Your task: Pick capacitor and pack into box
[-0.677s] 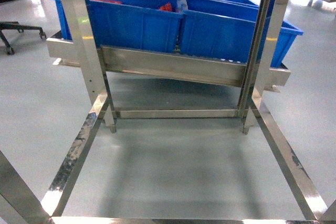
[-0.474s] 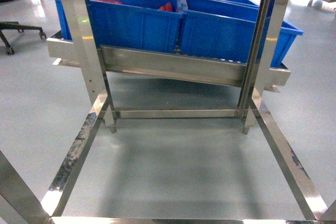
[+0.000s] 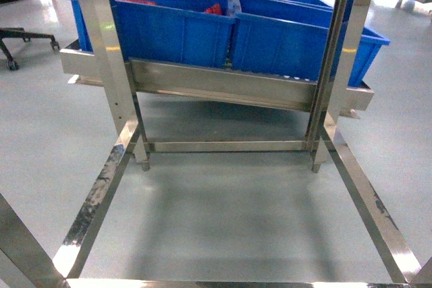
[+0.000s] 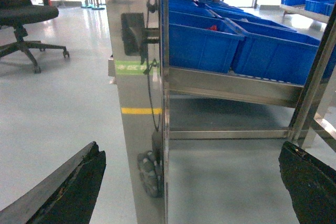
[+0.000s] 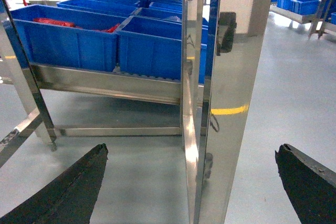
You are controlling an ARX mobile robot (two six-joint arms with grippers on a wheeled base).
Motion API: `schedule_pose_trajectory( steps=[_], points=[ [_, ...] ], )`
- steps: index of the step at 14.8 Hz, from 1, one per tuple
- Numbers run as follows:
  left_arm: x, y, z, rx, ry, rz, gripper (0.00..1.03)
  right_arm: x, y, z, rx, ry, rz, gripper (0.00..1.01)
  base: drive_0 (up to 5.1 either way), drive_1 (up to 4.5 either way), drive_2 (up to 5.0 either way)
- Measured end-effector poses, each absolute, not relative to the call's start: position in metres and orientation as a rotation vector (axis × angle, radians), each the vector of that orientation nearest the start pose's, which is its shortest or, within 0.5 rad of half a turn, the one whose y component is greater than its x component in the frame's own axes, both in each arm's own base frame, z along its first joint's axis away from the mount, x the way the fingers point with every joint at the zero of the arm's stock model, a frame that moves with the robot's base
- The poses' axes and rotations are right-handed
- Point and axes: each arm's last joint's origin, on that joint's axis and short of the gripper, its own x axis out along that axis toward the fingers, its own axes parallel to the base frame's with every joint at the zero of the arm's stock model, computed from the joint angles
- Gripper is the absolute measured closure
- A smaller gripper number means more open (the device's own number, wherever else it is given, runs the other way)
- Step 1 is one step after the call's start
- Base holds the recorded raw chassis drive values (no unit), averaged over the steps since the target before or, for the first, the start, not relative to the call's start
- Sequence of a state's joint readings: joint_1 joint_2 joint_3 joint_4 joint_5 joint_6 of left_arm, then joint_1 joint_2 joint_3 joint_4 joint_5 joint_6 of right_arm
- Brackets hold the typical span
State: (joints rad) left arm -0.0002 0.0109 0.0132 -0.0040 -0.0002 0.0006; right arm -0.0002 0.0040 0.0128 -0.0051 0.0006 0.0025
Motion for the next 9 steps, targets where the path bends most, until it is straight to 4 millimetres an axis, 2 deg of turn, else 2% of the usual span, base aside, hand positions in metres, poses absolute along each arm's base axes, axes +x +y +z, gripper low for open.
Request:
schedule_pose_trajectory(
  steps=[9],
  points=[
    [0.0976,0.0000,0.1665,0.001,0.005,0.001,0.05,0.0972,0.0000,0.1669,0.002,-0.002,0.000,0.03,0.0,0.00,0.0]
  ],
)
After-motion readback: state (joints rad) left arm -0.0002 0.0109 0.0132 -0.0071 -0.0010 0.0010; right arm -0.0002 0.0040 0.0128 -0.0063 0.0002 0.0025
